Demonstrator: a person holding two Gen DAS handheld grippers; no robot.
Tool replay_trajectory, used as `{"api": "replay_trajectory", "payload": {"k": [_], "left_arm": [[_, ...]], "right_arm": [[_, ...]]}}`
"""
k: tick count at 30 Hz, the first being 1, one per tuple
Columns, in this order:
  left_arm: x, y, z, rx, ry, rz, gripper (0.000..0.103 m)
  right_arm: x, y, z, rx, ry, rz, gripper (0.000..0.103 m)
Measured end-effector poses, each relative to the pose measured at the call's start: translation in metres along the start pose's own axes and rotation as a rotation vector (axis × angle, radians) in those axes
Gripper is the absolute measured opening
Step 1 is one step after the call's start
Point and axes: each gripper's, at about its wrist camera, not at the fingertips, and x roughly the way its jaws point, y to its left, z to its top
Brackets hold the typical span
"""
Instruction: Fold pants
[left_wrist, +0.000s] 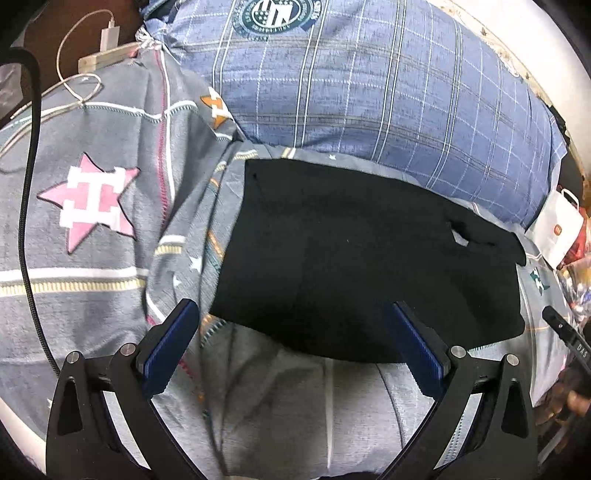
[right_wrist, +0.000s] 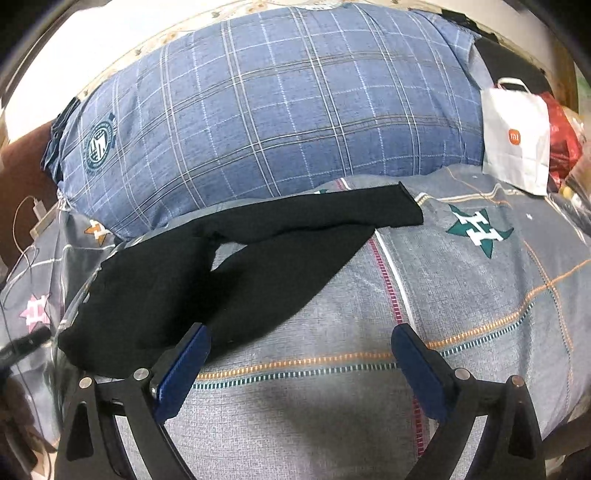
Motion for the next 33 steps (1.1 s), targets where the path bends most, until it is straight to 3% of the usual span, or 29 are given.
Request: {"api": "replay_trajectory", "payload": {"k": [2,9,15,19,21,22,23,25,26,29,33], "left_arm": [[-0.002,0.000,-0.001,-0.018,0.018,-0.025,0.102],[0.010,-0.007,-0.009,0.020,0.031,0.004,0.102],[0.027,-0.003,-0.012,0.005,0.055,0.021,0.102],[0.035,-0.003,-0.011,0.009,0.053,0.031,0.102],[0.038,0.000,-0.012,0.007,0.054,0.032,0.102],[0.039,0.000,-0.011,0.005,0.057,0.032,0.102],[0.041,0.000,-0.011,0.002,0.056,0.033,0.102],[0.043,0.001,-0.011,-0.003,0.059,0.034,0.102],[0.042,0.001,-0.011,-0.003,0.061,0.034,0.102],[0.038,0.004,-0.011,-0.003,0.057,0.029,0.102],[0.030,0.011,-0.010,-0.009,0.045,0.031,0.102]], "right_arm": [[0.003,-0.001,0.000,0.006,0.011,0.009,0.096],[0.023,-0.013,0.004,0.026,0.023,0.031,0.084],[0.062,-0.041,0.026,0.068,0.024,-0.003,0.073],[0.096,-0.059,0.044,0.103,0.040,-0.018,0.060],[0.106,-0.058,0.054,0.076,0.006,-0.032,0.054],[0.111,-0.057,0.058,0.068,0.005,-0.039,0.048],[0.117,-0.056,0.063,0.060,0.002,-0.043,0.035],[0.125,-0.055,0.070,0.040,0.001,-0.055,0.019],[0.127,-0.054,0.074,0.037,0.002,-0.049,0.010],[0.117,-0.054,0.075,0.026,-0.013,-0.044,0.007],[0.067,-0.059,0.065,0.035,-0.074,-0.042,0.007]]}}
